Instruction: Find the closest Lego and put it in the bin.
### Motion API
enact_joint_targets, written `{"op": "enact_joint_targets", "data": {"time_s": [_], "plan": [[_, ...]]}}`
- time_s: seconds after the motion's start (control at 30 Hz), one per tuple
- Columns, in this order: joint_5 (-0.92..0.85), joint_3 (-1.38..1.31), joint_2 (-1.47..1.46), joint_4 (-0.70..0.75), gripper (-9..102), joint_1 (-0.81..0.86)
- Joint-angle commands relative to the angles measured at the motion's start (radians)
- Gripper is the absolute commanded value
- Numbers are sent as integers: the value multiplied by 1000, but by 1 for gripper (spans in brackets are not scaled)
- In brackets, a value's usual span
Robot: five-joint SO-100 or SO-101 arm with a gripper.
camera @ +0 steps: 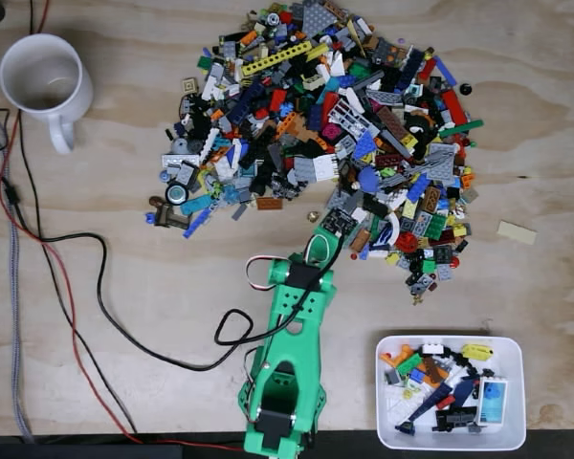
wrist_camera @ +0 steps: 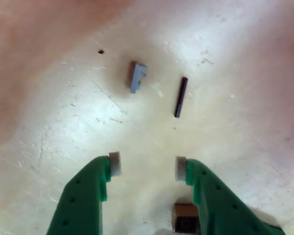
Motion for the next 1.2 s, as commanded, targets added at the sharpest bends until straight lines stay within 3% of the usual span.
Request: {"op": "enact_joint_targets", "data": {"time_s": [0.0,0.53,1.17], "plan": [[20,-9,-61,-84,17,-34],[5,-46,-344,-327,14,14],[-12,-87,-391,-402,0,35]]}}
